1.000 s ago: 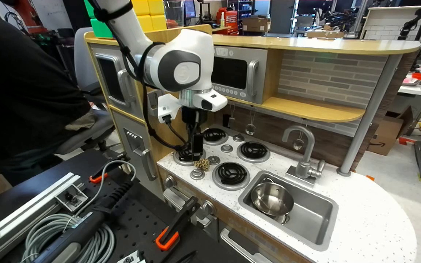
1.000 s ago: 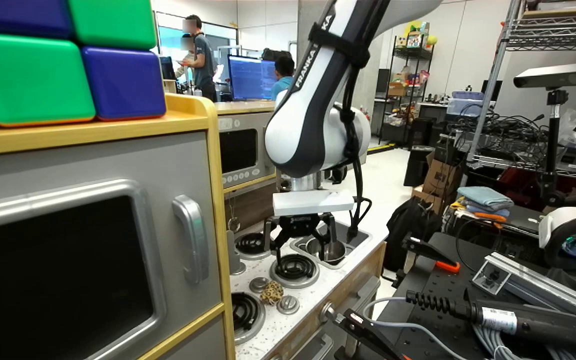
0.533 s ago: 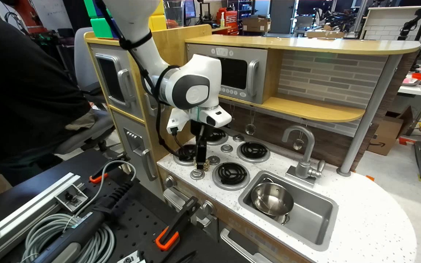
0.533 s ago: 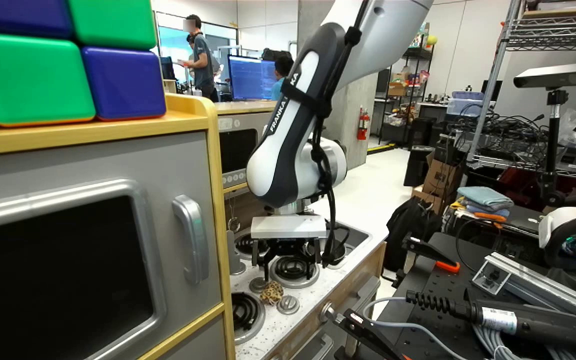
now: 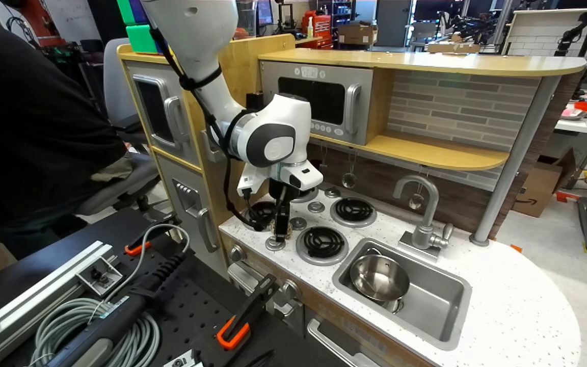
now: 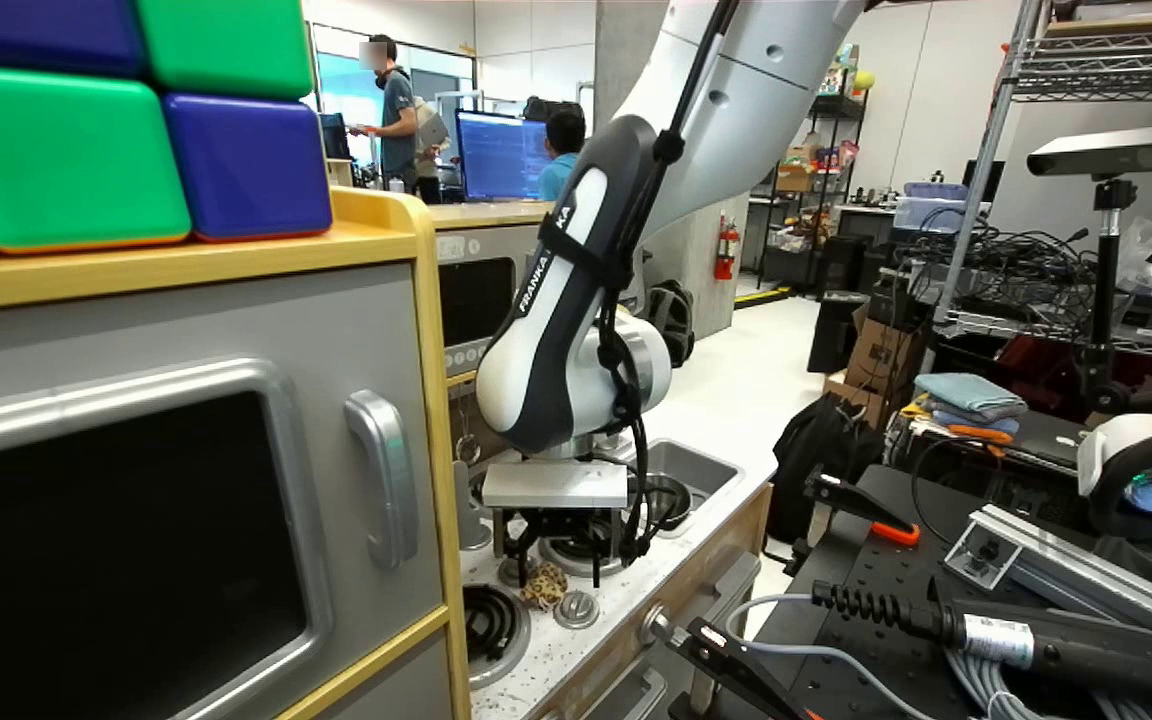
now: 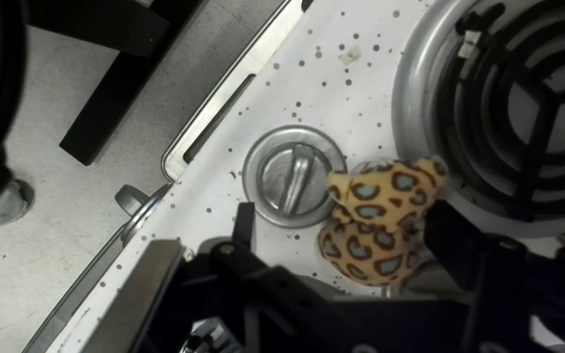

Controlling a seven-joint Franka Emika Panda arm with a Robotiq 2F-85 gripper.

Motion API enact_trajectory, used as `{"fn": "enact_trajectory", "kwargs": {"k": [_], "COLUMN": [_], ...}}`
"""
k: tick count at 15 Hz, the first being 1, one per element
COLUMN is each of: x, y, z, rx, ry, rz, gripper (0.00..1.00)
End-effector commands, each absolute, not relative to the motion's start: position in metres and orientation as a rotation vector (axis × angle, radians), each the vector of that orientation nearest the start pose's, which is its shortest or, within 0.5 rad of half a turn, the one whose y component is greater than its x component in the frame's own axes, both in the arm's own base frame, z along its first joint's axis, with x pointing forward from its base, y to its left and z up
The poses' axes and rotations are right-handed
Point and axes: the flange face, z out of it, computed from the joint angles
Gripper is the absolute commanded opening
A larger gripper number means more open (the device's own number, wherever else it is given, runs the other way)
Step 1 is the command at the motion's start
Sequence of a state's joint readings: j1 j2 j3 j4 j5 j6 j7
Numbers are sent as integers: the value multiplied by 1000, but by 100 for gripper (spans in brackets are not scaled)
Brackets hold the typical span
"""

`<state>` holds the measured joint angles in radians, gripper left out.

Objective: Remove the plushie from the stove and put it in the pot in the sink

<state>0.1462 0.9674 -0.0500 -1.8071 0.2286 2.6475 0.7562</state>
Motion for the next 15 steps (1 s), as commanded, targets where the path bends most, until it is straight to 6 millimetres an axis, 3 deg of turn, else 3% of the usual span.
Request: {"fn": "enact_trajectory", "kwargs": {"k": [1, 6, 9, 11, 13, 15], "x": [603, 608, 624, 637, 645, 647], "y": [53, 33, 0, -28, -62, -96], "z": [-9, 2, 26, 31, 23, 13], "rx": [-2807, -2787, -2711, -2625, -2565, -2527], "ry": [1319, 1335, 1405, 1503, 1627, 1737], "rz": [206, 199, 144, 126, 84, 45], "gripper": [58, 24, 2, 5, 1, 3]}}
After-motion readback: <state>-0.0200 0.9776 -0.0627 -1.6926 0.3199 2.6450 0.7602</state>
